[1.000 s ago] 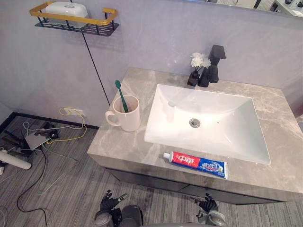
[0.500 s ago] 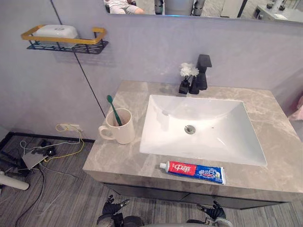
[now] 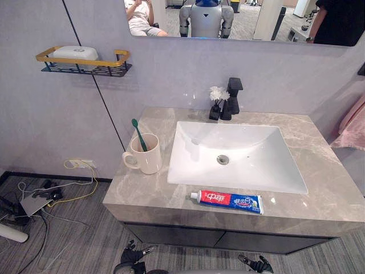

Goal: Organize washtable

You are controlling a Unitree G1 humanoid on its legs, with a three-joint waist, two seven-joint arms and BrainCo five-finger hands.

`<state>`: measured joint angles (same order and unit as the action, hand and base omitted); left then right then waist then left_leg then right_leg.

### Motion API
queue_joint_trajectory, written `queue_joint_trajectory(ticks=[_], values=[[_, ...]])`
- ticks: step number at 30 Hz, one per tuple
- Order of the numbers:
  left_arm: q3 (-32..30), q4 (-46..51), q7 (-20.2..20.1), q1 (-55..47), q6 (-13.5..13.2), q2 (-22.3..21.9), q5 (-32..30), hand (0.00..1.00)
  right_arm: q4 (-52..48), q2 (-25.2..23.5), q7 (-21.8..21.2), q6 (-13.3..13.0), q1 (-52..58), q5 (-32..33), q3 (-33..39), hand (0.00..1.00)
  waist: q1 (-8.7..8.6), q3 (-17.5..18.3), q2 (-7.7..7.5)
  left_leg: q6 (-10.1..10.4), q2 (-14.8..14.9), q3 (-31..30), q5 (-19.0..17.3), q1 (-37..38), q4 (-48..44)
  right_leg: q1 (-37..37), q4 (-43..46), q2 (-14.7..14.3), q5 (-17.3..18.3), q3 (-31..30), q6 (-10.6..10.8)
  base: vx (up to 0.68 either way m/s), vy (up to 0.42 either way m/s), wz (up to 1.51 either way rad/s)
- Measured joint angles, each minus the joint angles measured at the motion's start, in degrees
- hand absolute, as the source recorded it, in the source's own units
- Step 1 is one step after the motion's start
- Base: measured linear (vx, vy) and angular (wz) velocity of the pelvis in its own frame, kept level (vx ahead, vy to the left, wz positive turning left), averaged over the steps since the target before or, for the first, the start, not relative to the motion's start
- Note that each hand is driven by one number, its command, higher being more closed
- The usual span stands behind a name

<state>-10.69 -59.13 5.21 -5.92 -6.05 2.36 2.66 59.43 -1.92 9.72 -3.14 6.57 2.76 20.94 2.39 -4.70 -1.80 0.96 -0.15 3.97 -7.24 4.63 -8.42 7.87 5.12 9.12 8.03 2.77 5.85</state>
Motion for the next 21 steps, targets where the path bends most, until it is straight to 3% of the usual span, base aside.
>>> queue_joint_trajectory(ticks=[21], values=[[3.3,-1.1,-1.3,0.3,-0.1,2.2,5.8,0.00,2.6,1.7,-1.0,0.0,-0.4,4.5,1.3,0.00,-0.12,-0.6,-0.05,0.4,-0.5,-3.1,1.2,0.6,2.6,3.3,-4.5,0.0,-1.5,4.1,0.3,0.01,-0.010,0.08]])
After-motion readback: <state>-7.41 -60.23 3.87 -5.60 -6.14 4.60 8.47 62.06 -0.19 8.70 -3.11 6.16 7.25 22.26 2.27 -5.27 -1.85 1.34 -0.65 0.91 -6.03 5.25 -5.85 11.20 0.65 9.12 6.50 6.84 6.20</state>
